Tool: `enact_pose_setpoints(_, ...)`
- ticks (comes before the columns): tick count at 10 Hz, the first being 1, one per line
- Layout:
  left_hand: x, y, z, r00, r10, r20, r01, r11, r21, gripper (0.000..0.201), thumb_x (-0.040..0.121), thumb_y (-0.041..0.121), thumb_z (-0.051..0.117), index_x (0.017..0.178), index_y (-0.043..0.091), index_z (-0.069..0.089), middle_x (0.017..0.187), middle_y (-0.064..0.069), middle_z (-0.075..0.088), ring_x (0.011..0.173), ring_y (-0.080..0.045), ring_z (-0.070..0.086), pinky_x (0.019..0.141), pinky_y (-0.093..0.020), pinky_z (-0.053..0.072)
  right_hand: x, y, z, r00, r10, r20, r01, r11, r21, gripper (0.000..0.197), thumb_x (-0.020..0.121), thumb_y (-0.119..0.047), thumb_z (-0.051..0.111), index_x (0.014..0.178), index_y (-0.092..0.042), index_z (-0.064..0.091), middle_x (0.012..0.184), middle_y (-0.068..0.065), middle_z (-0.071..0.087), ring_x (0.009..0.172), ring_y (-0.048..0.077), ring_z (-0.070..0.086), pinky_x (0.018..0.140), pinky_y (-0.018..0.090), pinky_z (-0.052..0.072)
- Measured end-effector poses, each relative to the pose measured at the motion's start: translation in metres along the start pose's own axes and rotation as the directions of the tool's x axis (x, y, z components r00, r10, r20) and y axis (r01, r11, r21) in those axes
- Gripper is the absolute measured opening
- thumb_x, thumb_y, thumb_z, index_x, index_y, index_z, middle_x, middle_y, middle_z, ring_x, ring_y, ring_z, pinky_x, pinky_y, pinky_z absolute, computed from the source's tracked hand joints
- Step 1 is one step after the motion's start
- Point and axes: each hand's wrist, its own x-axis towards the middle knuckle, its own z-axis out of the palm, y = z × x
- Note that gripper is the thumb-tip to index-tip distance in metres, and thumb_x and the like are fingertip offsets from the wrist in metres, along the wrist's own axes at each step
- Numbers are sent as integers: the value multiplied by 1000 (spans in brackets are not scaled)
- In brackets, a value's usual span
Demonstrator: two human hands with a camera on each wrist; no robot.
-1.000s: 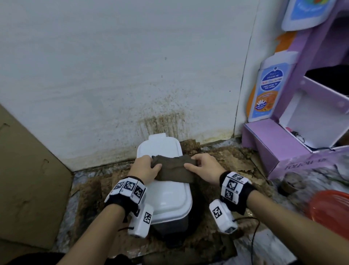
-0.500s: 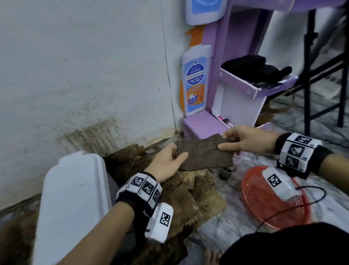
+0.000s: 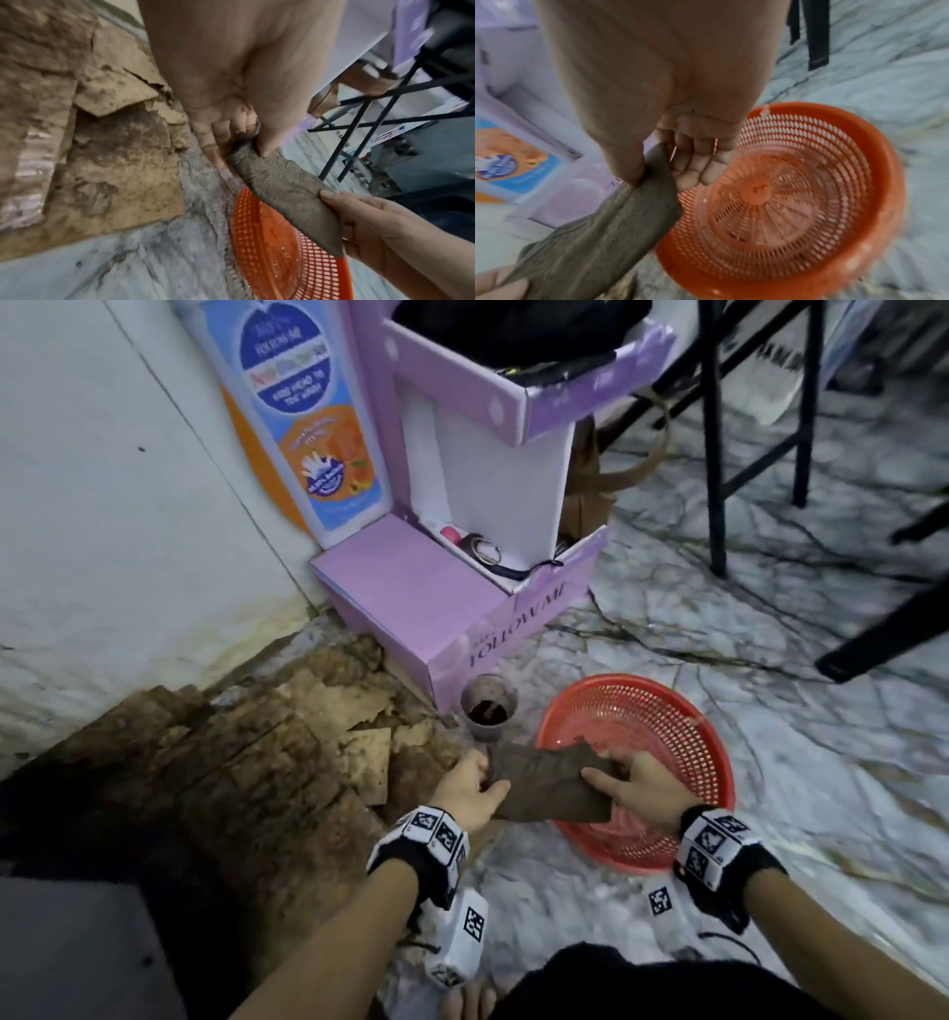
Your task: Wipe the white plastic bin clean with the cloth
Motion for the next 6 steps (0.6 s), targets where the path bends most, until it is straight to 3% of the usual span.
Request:
enact_pose_setpoints(1, 22, -12, 19, 998, -52, -21, 51, 998, -49, 20, 98, 29, 62, 108, 21, 47, 114, -9, 65, 110, -28, 63, 100, -43, 50, 14, 33, 22, 997, 54, -62, -49, 996, 79, 23, 92, -32, 69, 110, -19, 68, 104, 2, 74, 101, 20, 69, 92, 39, 55)
enact_pose_setpoints(2, 33, -24, 34, 992, -113, -63, 106, 989, -103, 18, 99, 24, 61, 110, 18, 48, 118, -12, 64, 111, -29, 62, 100, -44, 50, 23, 51, 38, 990, 113, -90, -101, 987, 126, 17, 91, -32, 69, 105, -21, 66, 101, 2, 74, 101, 21, 69, 94, 43, 54)
enact_pose_setpoints(3, 41, -35, 46, 983, -152, -106, 132, 976, -174, 13, 100, 19, 61, 105, 15, 49, 115, -17, 66, 107, -32, 64, 98, -46, 51, 28, 64, 54, 986, 134, -98, -118, 981, 156, 23, 92, -34, 67, 111, -22, 66, 105, 1, 73, 103, 21, 68, 98, 44, 53)
enact_pose_setpoints(4, 42, -41, 50, 982, -160, -104, 136, 969, -207, 13, 98, 21, 63, 103, 18, 50, 112, -14, 69, 106, -32, 66, 98, -47, 52, 26, 71, 62, 980, 163, -116, -142, 976, 168, 27, 92, -36, 66, 115, -22, 65, 109, 2, 73, 107, 22, 67, 100, 43, 51)
enact_pose_setpoints(6, 30, -54, 44, 981, -125, -148, 100, 981, -167, 30, 99, 27, 62, 122, 10, 52, 122, -12, 66, 115, -31, 64, 103, -42, 48, 10, 49, 49, 958, 163, -236, -124, 977, 172, 27, 97, -24, 62, 123, -18, 60, 110, 1, 68, 109, 22, 64, 99, 37, 50)
